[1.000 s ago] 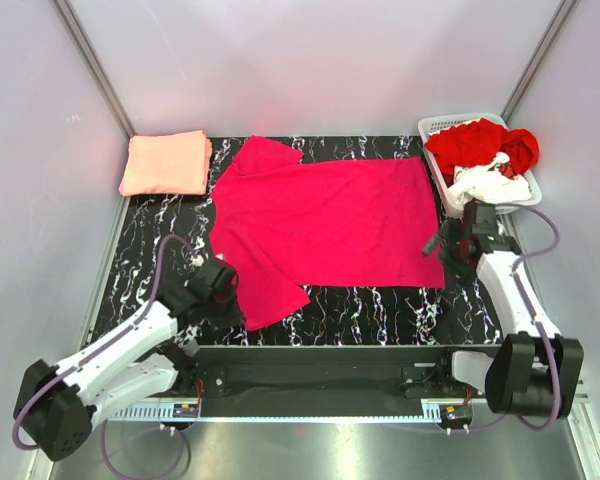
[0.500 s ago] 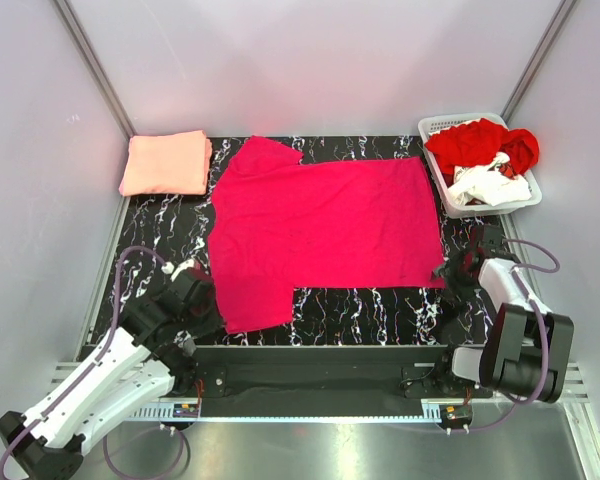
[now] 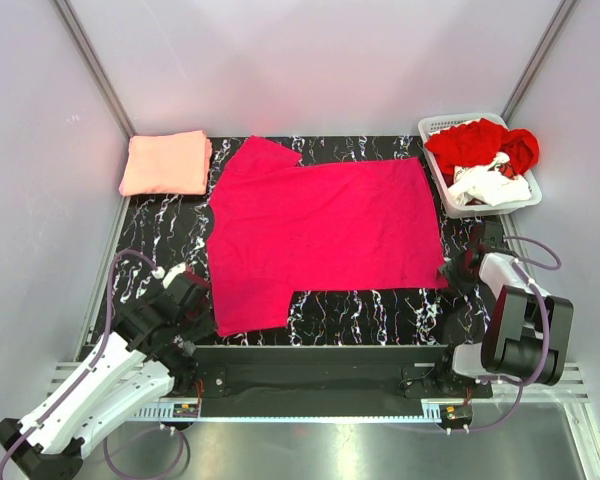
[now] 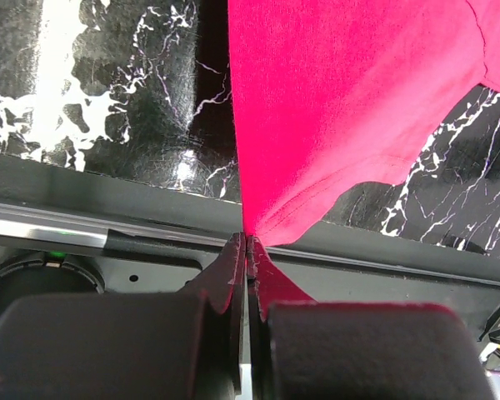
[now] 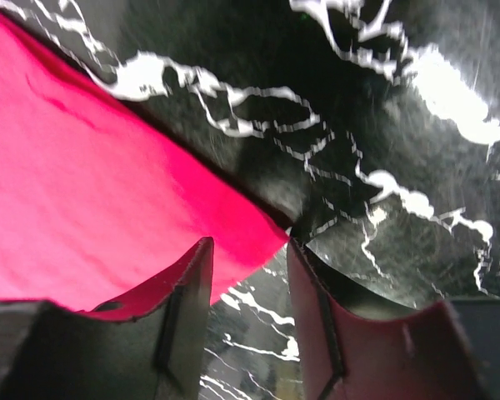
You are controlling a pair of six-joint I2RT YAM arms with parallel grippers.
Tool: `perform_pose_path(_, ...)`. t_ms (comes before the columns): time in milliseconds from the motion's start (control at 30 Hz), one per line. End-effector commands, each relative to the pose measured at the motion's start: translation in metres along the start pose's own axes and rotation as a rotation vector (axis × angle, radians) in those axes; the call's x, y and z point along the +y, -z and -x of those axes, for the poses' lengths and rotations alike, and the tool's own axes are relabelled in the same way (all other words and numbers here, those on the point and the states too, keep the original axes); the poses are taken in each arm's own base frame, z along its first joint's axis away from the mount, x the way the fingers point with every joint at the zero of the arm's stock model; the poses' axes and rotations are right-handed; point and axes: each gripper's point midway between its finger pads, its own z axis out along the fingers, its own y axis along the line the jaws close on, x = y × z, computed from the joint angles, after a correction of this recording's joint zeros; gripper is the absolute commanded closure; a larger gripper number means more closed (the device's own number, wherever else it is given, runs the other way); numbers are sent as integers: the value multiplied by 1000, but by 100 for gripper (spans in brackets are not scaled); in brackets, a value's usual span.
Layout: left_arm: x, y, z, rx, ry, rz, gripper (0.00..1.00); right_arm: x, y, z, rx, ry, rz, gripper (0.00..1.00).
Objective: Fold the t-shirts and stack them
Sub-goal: Flatten the tshirt out
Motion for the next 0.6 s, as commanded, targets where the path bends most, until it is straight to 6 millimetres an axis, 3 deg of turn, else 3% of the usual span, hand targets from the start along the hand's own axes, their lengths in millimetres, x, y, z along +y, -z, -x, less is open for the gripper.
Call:
perform_pose_path(0, -5, 10, 13, -54, 21, -14, 100, 3, -4, 23, -65, -7, -15, 53)
perform_pose_path(167, -6, 8, 12, -48, 21, -16, 100, 4, -10, 23, -43, -7, -19, 59)
perform_pose_path(433, -6, 8, 13, -51, 19, -15, 100, 9, -7, 16, -18, 13, 32, 100)
perform_pose_path(567, -7, 14, 14, -47, 11, -14, 100, 9, -1, 6, 7, 12, 53, 100)
